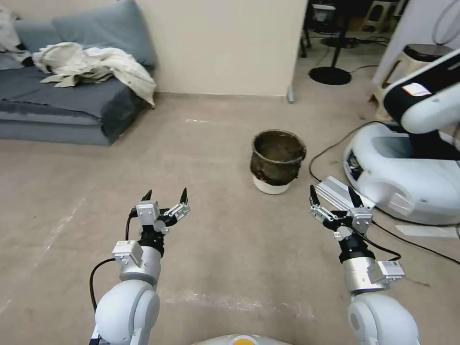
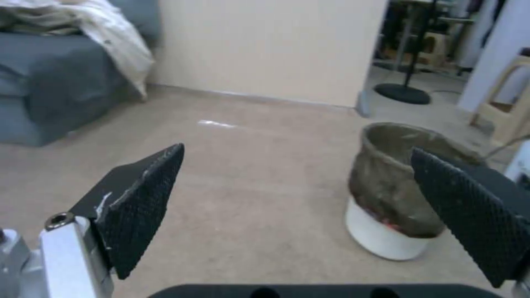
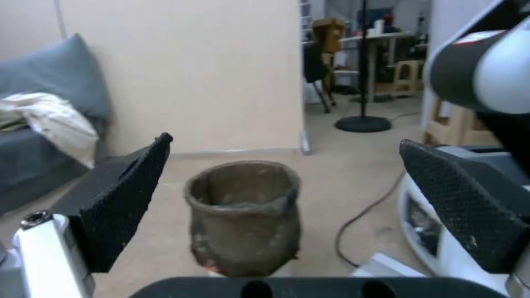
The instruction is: Pick up the trash can from the floor.
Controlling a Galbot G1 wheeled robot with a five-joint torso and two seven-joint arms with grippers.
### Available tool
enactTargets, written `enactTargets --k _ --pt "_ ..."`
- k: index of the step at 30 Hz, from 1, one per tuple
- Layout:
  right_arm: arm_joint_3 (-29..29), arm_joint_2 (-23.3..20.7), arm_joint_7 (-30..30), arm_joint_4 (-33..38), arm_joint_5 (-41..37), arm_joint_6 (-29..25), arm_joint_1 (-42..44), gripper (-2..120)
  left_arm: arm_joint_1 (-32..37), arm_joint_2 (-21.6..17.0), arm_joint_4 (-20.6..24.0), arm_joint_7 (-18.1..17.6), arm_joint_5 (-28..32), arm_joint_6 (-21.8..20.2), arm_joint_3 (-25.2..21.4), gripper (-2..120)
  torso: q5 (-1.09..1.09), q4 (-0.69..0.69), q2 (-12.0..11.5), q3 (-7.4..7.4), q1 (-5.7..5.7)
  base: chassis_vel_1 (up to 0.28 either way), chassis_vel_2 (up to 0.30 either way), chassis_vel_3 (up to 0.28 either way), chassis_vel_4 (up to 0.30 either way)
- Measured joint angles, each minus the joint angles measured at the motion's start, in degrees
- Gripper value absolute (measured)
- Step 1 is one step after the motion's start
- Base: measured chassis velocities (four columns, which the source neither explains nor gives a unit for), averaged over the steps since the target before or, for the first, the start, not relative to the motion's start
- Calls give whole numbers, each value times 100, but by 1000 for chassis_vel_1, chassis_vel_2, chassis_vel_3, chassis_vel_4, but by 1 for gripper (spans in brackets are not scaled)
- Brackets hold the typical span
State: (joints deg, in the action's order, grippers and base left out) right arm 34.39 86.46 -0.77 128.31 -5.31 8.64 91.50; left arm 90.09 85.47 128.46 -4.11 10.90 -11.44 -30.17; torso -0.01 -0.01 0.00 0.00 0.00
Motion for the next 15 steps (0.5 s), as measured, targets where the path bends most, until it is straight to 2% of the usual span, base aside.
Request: enactTargets --k 1,5,8,15 --pt "0 0 0 0 0 0 0 100 0 0 0 0 0 0 0 100 0 0 0 0 0 -97 -93 -93 -118" --pt "-6 -172 -125 -268 -415 -875 29 100 -18 8 -9 9 -3 -1 31 100 2 2 0 0 0 -69 -66 -77 -73" --pt "-8 -232 -173 -363 -568 -1188 37 100 -26 13 -13 12 -3 -2 43 100 0 2 0 0 0 -18 -9 -21 -17" --pt "-4 -208 -183 -431 -585 -1411 59 100 -52 16 -42 27 -6 0 84 100 1 0 0 0 0 0 0 0 0"
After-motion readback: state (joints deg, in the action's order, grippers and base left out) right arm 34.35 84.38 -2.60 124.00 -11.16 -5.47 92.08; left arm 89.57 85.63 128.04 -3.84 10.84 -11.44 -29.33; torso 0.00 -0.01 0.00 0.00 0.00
